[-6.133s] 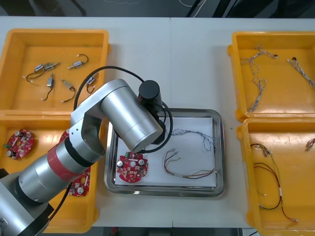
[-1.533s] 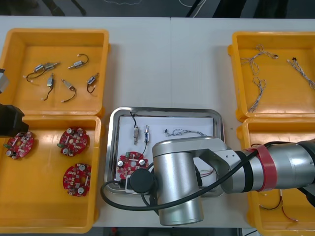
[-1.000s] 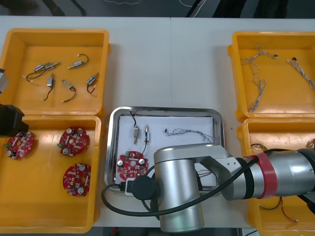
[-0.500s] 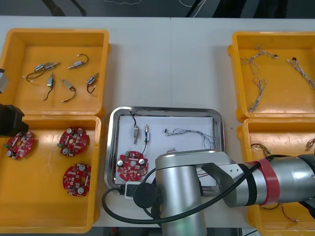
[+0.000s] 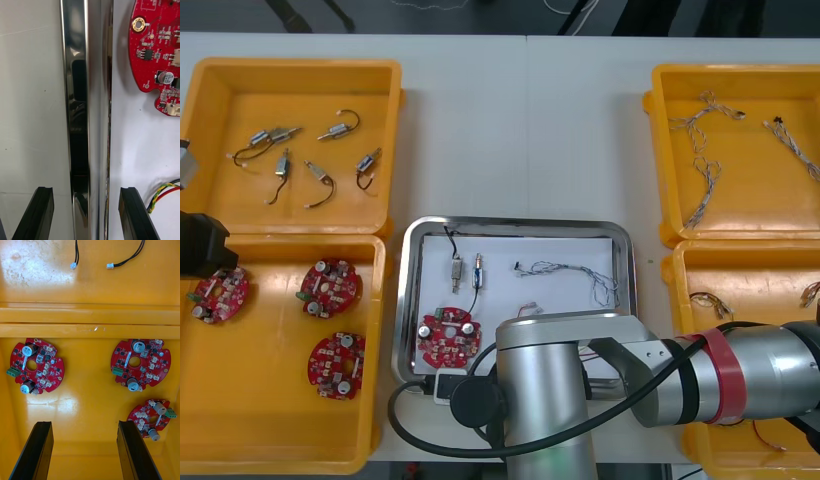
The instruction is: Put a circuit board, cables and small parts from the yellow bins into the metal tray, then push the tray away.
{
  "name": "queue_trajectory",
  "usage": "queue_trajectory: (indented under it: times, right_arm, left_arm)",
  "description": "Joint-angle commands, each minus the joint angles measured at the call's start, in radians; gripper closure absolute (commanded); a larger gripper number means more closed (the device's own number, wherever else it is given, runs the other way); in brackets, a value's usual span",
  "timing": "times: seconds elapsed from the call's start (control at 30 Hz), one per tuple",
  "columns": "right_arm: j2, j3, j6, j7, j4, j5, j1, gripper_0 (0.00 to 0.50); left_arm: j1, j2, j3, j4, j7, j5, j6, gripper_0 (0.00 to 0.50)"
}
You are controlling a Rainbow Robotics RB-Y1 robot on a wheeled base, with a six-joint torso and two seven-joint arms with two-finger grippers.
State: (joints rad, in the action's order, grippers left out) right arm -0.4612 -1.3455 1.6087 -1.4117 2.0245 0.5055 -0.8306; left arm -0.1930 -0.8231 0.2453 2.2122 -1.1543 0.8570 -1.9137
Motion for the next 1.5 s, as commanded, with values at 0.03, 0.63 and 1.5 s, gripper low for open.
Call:
queue_trajectory:
  times: [0.03, 0.63, 1.5]
  right_arm:
    - [0.029, -0.006, 0.004, -0.024, 0.008, -0.010, 0.011, 0.000]
    - [0.030, -0.011, 0.002, -0.026, 0.010, -0.009, 0.010, 0.405]
    - [-0.011, -0.011, -0.015, -0.039, 0.005, 0.097, -0.117, 0.453]
  left_arm:
    - [0.018, -0.044, 0.032, 0.027, -0.021, -0.010, -0.006, 0.000]
    - [0.018, -0.044, 0.032, 0.027, -0.021, -0.010, -0.006, 0.000]
    - [0.018, -0.044, 0.032, 0.027, -0.021, -0.010, -0.006, 0.000]
